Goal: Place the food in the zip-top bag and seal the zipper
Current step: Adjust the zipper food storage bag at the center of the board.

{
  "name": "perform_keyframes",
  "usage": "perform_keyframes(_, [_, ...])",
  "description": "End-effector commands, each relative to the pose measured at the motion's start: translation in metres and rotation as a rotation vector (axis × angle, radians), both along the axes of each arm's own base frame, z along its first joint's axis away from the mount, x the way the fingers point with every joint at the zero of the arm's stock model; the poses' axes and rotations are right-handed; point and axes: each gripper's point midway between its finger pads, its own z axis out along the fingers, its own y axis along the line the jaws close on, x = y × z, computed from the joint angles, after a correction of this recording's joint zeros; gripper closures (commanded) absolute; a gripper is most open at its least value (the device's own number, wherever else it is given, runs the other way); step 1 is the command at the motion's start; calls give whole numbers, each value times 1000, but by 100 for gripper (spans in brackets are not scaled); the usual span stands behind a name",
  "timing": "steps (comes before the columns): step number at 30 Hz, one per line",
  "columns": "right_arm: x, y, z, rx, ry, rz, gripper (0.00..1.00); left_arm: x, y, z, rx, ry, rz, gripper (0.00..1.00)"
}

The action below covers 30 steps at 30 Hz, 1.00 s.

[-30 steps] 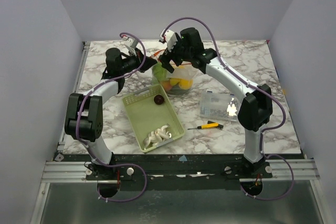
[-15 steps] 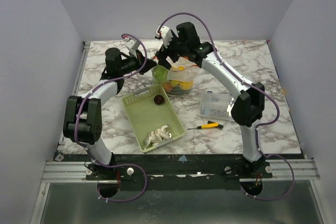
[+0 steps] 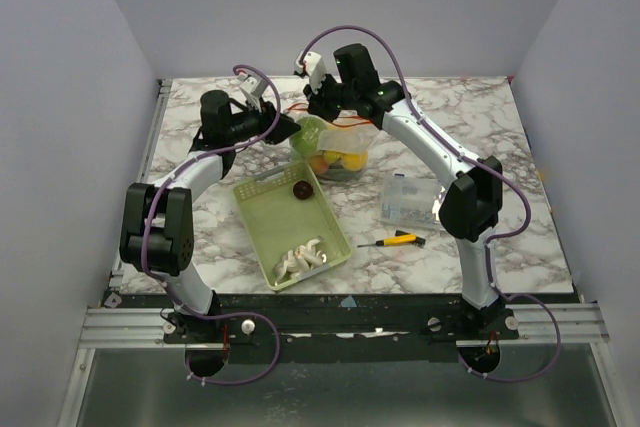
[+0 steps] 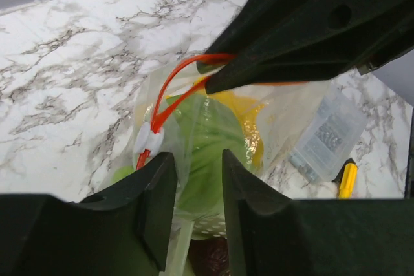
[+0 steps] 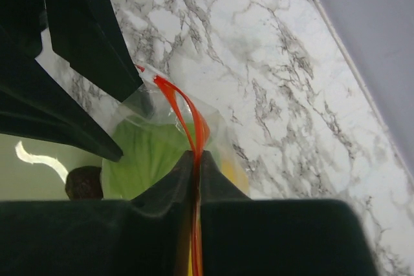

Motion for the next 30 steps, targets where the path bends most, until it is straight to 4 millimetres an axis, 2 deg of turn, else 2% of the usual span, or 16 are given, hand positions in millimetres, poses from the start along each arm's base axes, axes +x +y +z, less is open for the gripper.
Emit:
perform_keyframes(1, [-9, 8, 8, 33, 21, 28, 99, -2, 21, 15, -23, -72, 26, 46])
perform_keyframes(3, [-12, 9, 14, 52, 28, 40, 99, -1, 26, 12, -53, -76, 35, 42])
perform_keyframes(6, [-18, 10, 18, 85, 52, 58, 99, -2, 27, 8, -92, -93, 28, 41])
perform_keyframes(9, [-22, 9, 19, 131, 92, 79, 99, -2, 23, 6, -118, -99, -10, 44])
perform_keyframes(13, [-25, 8, 21, 152, 104, 82, 99, -10, 16, 12, -203, -114, -57, 48])
perform_keyframes(15, [-25, 7, 23, 155, 102, 78, 99, -10, 11, 13, -222, -105, -89, 54])
perform_keyframes(17, [-25, 7, 28, 165, 98, 76, 99, -8, 7, 9, -218, -94, -89, 66])
perform_keyframes(18, [-24, 5, 31, 172, 95, 72, 99, -7, 7, 7, -211, -86, -84, 70])
perform_keyframes(20, [-24, 4, 35, 177, 87, 67, 99, -6, 7, 3, -196, -82, -77, 73])
perform_keyframes(23, [-24, 1, 42, 180, 74, 57, 99, -3, 10, 2, -170, -81, -38, 87])
perform_keyframes(26, [-26, -1, 48, 180, 63, 59, 99, -2, 13, 13, -142, -109, -14, 95])
perform_keyframes(28, [-24, -4, 51, 177, 55, 42, 92, -4, 12, 21, -129, -126, -24, 99])
perform_keyframes(30, [-22, -6, 54, 167, 40, 34, 72, -6, 12, 28, -122, -137, -29, 100])
